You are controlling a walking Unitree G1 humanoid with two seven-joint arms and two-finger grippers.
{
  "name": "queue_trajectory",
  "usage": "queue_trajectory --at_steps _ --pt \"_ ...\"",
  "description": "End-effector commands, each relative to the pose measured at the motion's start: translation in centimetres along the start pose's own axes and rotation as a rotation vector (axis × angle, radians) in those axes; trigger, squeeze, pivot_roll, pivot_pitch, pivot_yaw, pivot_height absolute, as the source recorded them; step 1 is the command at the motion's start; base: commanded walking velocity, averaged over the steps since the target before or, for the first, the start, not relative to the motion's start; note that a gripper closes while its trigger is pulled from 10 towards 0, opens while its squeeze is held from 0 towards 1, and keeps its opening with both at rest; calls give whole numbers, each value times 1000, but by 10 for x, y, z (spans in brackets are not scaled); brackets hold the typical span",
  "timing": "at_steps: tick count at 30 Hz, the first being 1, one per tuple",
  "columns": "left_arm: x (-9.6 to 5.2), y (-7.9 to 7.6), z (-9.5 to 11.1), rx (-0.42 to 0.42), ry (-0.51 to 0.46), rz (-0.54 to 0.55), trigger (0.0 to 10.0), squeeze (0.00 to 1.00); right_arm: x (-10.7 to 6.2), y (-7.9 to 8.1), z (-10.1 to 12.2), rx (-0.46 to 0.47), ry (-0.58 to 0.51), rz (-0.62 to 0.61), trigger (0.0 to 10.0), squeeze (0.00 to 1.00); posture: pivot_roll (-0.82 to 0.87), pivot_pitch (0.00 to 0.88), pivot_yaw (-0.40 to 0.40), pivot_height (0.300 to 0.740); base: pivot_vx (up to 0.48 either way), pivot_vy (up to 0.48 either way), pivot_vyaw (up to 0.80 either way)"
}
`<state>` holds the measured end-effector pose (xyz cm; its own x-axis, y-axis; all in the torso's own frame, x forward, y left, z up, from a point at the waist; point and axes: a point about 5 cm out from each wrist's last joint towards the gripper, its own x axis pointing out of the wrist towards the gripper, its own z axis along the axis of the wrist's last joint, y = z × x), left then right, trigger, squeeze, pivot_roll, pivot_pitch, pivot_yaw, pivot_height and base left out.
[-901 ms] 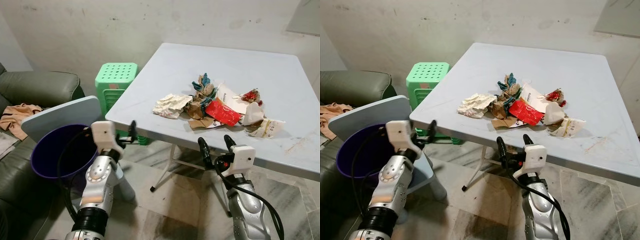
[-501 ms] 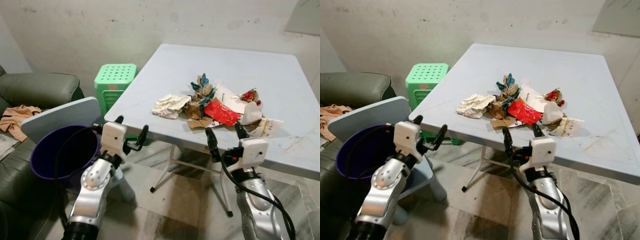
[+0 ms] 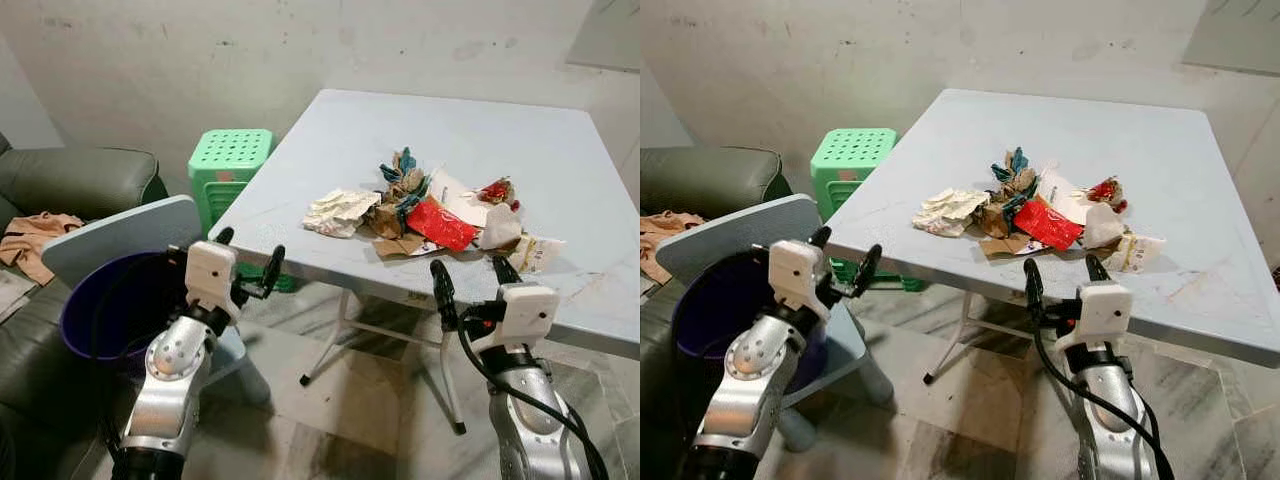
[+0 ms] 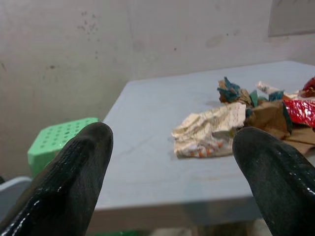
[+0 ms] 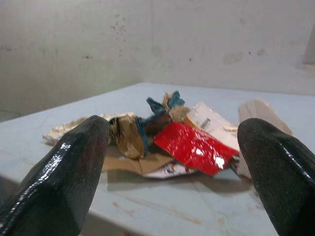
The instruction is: Picking trash to rubbish bin
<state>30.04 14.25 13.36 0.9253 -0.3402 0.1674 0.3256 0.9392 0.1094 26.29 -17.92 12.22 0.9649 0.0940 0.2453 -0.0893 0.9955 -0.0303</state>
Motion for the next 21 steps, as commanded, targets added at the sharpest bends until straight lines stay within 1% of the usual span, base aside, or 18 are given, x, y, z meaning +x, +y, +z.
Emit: queue_trajectory --at_steps 1,2,7,9,11,15,18,21 --pt "0 6 -2 -2 15 19 10000 0 3 1 2 -5 0 -3 10000 0 48 2 51 740 0 0 0" --pt "1 3 -1 -28 12 -4 10000 0 4 4 4 -5 -4 8 10000 0 40 8 58 740 0 0 0" --pt "2 1 -1 -51 15 -14 10000 0 4 4 4 -5 -1 7 10000 0 40 8 59 740 0 0 0" --pt "2 0 -2 -38 36 -10 10000 0 4 4 4 -6 1 5 10000 0 40 10 60 740 0 0 0" --pt "3 -1 -3 -45 33 -19 10000 0 5 4 4 -6 1 3 10000 0 41 9 59 740 0 0 0" --pt "5 -1 -2 -29 33 -21 10000 0 6 4 4 -7 1 2 10000 0 41 10 61 740 0 0 0" --pt "6 -1 0 -1 25 -35 10000 0 7 5 4 -9 1 2 10000 0 41 9 61 740 0 0 0" --pt "6 -2 -1 -3 28 -39 10000 0 7 6 4 -11 0 4 10000 0 41 10 62 740 0 0 0"
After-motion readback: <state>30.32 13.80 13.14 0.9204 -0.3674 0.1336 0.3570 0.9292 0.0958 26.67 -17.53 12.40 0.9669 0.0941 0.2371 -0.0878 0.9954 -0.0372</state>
